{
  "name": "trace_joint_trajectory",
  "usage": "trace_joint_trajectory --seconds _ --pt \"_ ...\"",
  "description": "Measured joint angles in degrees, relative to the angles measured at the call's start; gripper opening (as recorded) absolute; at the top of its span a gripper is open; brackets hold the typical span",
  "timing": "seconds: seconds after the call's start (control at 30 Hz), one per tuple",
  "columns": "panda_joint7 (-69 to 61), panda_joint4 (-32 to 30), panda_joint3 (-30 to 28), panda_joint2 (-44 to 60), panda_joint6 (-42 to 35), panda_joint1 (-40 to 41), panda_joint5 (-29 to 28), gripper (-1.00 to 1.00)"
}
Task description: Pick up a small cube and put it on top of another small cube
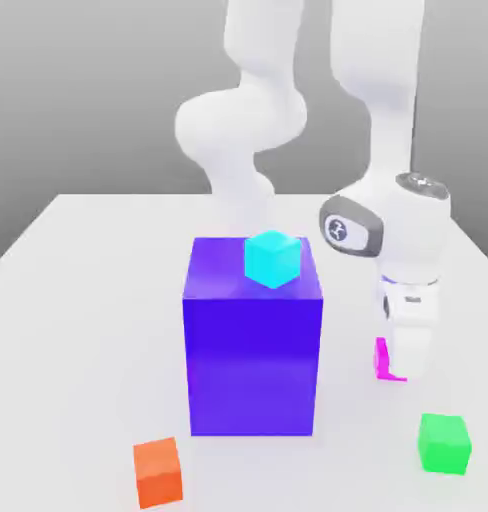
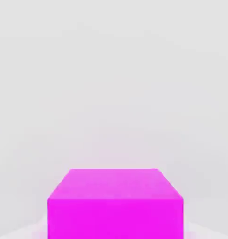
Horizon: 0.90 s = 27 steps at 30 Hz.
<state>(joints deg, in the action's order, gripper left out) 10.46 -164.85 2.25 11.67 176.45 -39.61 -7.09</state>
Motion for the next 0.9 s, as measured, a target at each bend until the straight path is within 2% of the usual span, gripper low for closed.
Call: trace_joint_trajectory --seconds 0.2,0.33,0.4,0.6,0.67,0.77,0.8,0.9 --pt "-4.8 -1.9 3.3 -11.6 -9.7 1.2 6.8 -1.00" --pt "-4.5 4.7 -0.4 -10.7 -15.3 -1.9 6.4 -1.00" --pt "-4.5 8.7 -2.4 -9.3 -18.0 1.6 6.5 -1.00" --pt "-5.0 21.1 -4.1 -4.9 -26.1 5.0 7.4 -1.00" --pt "-5.3 23.7 -4.4 -2.4 -26.1 5.6 7.8 -1.00" --pt "-5.7 24.8 -4.3 3.4 -21.4 5.9 8.4 -1.00" --pt "-5.8 24.9 -4.2 5.0 -19.9 6.0 8.6 1.00" --pt "-5.8 24.9 -4.2 5.0 -19.9 6.0 8.6 1.00"
